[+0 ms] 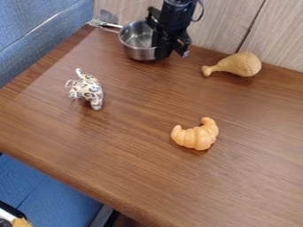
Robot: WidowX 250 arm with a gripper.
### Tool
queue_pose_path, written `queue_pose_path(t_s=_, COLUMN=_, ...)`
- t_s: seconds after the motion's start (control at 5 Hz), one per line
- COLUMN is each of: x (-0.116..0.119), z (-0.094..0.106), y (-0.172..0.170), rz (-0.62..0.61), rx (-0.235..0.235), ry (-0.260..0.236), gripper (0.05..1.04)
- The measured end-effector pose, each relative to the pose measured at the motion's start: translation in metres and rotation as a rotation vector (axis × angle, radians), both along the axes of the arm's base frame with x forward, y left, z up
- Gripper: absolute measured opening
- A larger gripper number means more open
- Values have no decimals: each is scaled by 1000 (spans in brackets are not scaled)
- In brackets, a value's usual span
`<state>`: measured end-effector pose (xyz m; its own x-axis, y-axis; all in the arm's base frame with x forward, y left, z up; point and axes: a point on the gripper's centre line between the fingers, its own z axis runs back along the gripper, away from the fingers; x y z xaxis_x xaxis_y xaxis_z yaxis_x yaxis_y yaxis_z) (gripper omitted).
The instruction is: Moves pot from upper left corner to bottom left corner.
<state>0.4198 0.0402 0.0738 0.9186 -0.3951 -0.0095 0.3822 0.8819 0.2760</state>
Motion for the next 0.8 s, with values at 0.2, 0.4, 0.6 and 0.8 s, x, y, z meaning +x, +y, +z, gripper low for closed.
queue_pose_path(t_s=0.2, x=2, z=42, y=-10, rz=-20, rx=-14, ry=-89, gripper=80)
queue_pose_path(t_s=0.4, x=-16, z=71, y=-15, rz=-41, rx=-41, ry=-149, gripper=80)
queue_pose_path(t_s=0.6, x=-55, z=81, y=-20, rz=-80, rx=-73, ry=-142, gripper=80)
queue_pose_path(t_s=0.8, x=-103, z=81, y=-31, rz=-136, rx=-130, ry=-106, gripper=80)
